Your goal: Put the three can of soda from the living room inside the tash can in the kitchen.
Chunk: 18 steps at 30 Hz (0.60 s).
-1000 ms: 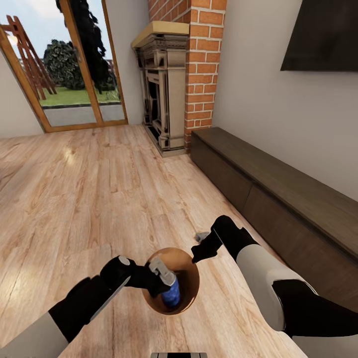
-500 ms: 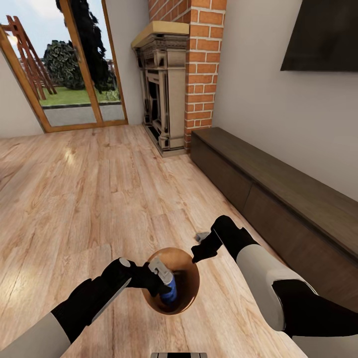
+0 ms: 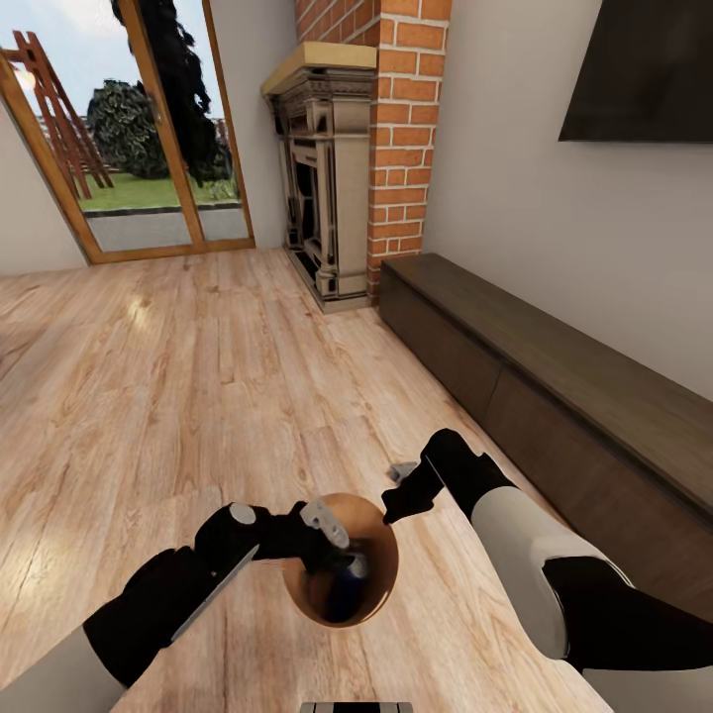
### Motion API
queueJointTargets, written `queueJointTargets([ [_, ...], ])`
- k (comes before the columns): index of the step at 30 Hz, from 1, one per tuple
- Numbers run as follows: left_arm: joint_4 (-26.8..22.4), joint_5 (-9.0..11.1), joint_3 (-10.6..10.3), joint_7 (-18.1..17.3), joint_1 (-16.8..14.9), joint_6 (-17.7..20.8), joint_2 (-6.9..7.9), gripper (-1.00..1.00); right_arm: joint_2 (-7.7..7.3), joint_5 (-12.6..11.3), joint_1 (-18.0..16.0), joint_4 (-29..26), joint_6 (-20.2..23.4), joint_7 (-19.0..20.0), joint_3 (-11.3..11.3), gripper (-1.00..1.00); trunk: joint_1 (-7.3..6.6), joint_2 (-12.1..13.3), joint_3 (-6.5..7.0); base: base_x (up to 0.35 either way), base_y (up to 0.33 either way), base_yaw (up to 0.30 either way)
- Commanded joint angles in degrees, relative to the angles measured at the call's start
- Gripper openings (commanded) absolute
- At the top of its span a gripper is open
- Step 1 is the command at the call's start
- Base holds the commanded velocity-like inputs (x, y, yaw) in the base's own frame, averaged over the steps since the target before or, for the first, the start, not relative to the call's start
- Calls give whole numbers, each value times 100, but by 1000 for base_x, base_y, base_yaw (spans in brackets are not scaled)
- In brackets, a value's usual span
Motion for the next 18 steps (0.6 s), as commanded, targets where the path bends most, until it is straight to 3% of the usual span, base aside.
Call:
queueJointTargets([
  [1, -166, -2, 10, -12, 17, 8, 55, 100, 0, -197, -1, 3, 83, 29, -30, -100, 0, 0, 0, 0, 0, 0],
  [4, -814, 1, 88, -23, 206, 27, 424, 100, -11, -196, -1, 6, 83, 29, -31, -100, 0, 0, 0, 0, 0, 0],
  [6, -950, 0, 177, -14, 296, 9, 580, 100, -16, -196, -1, 6, 83, 28, -33, -100, 0, 0, 0, 0, 0, 0],
  [8, -1061, 0, 695, -8, 558, -86, 803, 100, -25, -196, -1, 9, 83, 27, -40, -100, 0, 0, 0, 0, 0, 0],
  [9, -1100, 0, 1237, -18, 809, -264, 898, 100, -30, -193, 2, 9, 83, 26, -43, -100, 0, 0, 0, 0, 0, 0],
  [11, -1143, 23, 2744, -33, 1406, -879, 971, 100, -43, -189, 5, 12, 83, 20, -55, -100, 0, 0, 0, 0, 0, 0],
  [13, -1153, 38, 3541, -37, 1694, -1173, 970, 100, -47, -189, 6, 14, 83, 17, -58, -100, 0, 0, 0, 0, 0, 0],
  [14, -1152, 53, 4217, -36, 1979, -1408, 898, 100, -50, -186, 6, 14, 83, 12, -58, -100, 0, 0, 0, 0, 0, 0],
  [16, -1147, 60, 4741, -20, 2238, -1628, 735, 100, -52, -183, 8, 13, 83, 1, -58, -100, 0, 0, 0, 0, 0, 0],
  [17, -1132, 54, 5169, -5, 2439, -1921, 505, 100, -55, -178, 11, 14, 83, -8, -58, -100, 0, 0, 0, 0, 0, 0],
  [18, -1109, 47, 5370, 2, 2514, -2106, 383, 100, -57, -177, 12, 15, 83, -12, -58, -100, 0, 0, 0, 0, 0, 0],
])
